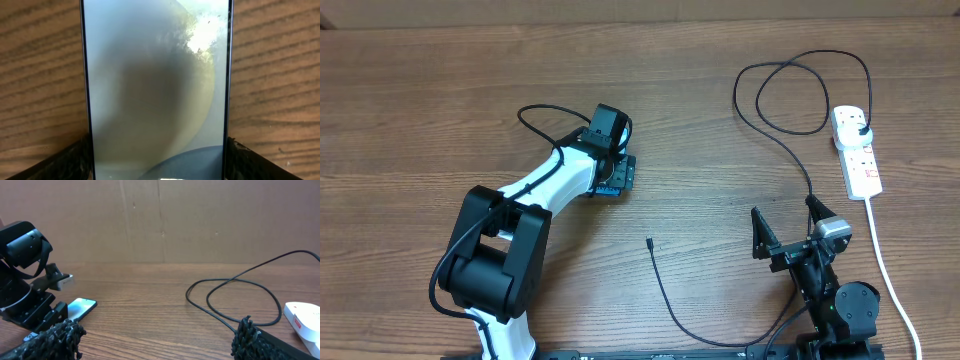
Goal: Plug charger to phone and switch on socket
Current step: 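Lower the left gripper onto the phone's bottom end and grasp it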
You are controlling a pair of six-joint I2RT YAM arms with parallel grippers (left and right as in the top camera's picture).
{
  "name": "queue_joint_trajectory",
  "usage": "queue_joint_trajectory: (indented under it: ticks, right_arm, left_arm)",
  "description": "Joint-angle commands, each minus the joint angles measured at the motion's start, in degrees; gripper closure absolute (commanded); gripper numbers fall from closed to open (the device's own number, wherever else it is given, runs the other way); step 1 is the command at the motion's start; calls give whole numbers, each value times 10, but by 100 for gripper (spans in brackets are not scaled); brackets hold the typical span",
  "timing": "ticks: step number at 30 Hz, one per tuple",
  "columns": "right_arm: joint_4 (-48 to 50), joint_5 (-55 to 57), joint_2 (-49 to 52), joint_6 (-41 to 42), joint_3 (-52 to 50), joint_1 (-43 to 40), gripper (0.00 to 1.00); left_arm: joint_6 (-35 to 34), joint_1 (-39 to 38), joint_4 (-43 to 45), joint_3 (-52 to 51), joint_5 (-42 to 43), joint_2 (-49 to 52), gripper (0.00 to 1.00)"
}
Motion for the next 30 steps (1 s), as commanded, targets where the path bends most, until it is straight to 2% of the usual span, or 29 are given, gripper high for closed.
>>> queue_joint_trajectory:
  ticks: [1,5,14,17,20,24,30]
  right_arm:
    - [2,2,-3,2,-6,3,0]
    - [2,2,-3,2,-6,3,0]
    - [2,2,-3,2,-6,3,0]
    - [2,2,-3,2,-6,3,0]
    - [2,2,-3,2,-6,3,0]
    - [2,2,-3,2,-6,3,0]
    - [2,2,-3,2,-6,3,0]
  left_arm:
    - [-1,2,-25,5,41,11,14]
    - [-1,2,-63,10,63,11,14]
    - [-1,2,-162,12,69,11,7]
    - [-1,2,-202,12,69,11,1]
    - [-1,2,-228,12,69,11,0]
    - [2,2,-212,12,63,11,1]
    - [18,3,-122,12,32,11,0]
